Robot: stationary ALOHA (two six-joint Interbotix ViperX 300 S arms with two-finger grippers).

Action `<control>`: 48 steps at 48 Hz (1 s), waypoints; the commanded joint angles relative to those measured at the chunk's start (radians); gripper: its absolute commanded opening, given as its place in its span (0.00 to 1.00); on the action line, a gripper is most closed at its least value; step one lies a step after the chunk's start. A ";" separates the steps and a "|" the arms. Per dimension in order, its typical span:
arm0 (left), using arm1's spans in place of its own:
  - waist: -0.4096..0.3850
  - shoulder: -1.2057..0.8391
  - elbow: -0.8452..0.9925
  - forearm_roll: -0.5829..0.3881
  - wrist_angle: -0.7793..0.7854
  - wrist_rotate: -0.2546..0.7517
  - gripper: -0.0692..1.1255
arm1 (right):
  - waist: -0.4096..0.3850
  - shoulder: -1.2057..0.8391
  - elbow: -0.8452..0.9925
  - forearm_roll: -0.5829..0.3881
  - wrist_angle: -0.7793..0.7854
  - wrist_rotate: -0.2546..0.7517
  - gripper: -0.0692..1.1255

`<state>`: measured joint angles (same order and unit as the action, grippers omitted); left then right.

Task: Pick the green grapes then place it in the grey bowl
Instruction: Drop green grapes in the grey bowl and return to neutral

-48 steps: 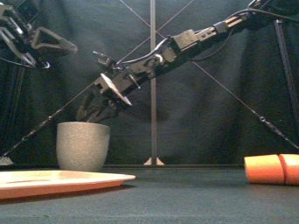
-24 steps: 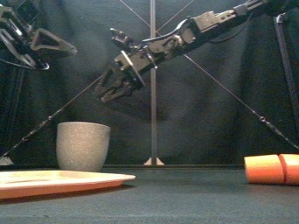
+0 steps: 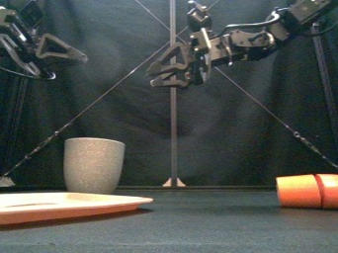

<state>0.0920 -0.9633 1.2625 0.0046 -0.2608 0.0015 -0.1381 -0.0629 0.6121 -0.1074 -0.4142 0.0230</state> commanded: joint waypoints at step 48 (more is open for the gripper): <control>0.012 0.003 -0.015 0.008 0.020 0.003 0.13 | 0.100 -0.212 0.219 0.064 -0.115 0.000 0.82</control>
<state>0.1028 -0.9633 1.2625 0.0107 -0.2362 0.0046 -0.0399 -0.2454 0.8391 -0.0460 -0.5185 0.0245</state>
